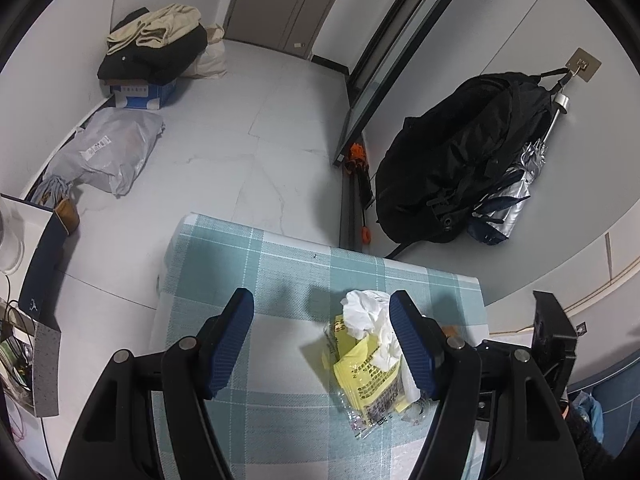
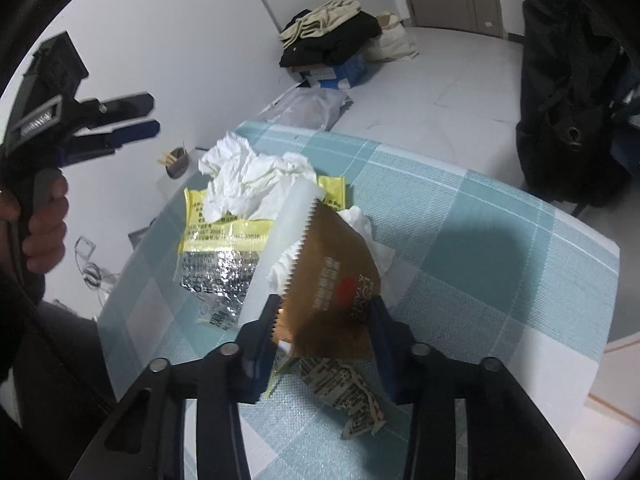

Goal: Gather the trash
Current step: 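Grasp a brown wrapper beside the yellow bag with the right tool, then lift the brown wrapper with the right tool while the left tool grasps the white tissue, then carry the brown wrapper and white tissue over the white bin with both tools, then open the right tool over the bin to drop the brown wrapper, then open the left tool over the bin to drop the white tissue, then move both tools back from the bin to the table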

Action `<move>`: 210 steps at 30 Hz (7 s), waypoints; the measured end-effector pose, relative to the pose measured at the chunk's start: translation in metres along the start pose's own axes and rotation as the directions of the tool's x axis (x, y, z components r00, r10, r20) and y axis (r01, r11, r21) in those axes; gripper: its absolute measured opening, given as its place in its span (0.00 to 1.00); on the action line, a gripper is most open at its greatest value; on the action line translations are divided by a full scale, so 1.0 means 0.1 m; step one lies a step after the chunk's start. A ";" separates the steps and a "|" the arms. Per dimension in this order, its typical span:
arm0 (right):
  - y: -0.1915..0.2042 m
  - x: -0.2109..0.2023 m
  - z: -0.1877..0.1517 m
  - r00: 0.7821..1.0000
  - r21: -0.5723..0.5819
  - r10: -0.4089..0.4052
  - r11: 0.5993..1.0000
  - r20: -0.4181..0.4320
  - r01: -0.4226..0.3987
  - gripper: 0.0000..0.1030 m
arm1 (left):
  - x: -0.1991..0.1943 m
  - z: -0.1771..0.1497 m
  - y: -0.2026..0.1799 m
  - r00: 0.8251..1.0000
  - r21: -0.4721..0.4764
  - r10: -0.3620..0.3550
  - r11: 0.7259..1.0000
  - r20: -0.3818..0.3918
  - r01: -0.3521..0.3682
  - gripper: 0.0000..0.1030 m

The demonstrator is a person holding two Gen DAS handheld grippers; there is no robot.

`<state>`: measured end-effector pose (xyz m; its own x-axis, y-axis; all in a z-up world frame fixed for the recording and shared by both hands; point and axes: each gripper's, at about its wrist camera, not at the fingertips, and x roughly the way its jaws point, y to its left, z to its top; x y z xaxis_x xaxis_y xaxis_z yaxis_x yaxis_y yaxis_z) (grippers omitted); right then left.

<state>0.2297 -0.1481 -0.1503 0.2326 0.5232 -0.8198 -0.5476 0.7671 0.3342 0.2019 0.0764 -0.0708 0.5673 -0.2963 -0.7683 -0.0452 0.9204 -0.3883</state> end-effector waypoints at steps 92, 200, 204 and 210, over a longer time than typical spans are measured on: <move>1.32 -1.96 -0.69 0.859 0.318 -0.248 0.942 0.449 0.105 0.05 | -1.31 -0.55 -0.87 0.946 0.255 -0.103 0.967 0.306 0.022 0.01; -1.33 -2.22 -4.25 0.901 0.928 -0.434 0.344 0.023 0.142 0.89 | 1.46 -2.77 -3.74 0.831 0.557 0.108 0.788 -0.546 0.264 0.55; -1.24 -2.32 -4.17 0.888 0.921 -0.458 0.361 0.040 0.145 0.89 | 1.26 -2.71 -3.71 0.872 0.572 0.079 0.783 -0.482 0.245 0.55; -1.06 -2.52 -4.01 0.863 0.905 -0.500 0.397 0.073 0.153 0.90 | 0.98 -2.55 -3.63 0.910 0.557 0.040 0.802 -0.412 0.216 0.55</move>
<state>-0.0934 -0.5100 -0.1653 0.5327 0.0953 -0.8409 0.5460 0.7204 0.4276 0.0644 -0.3516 -0.1352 0.1763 -0.3377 -0.9246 0.5447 0.8159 -0.1941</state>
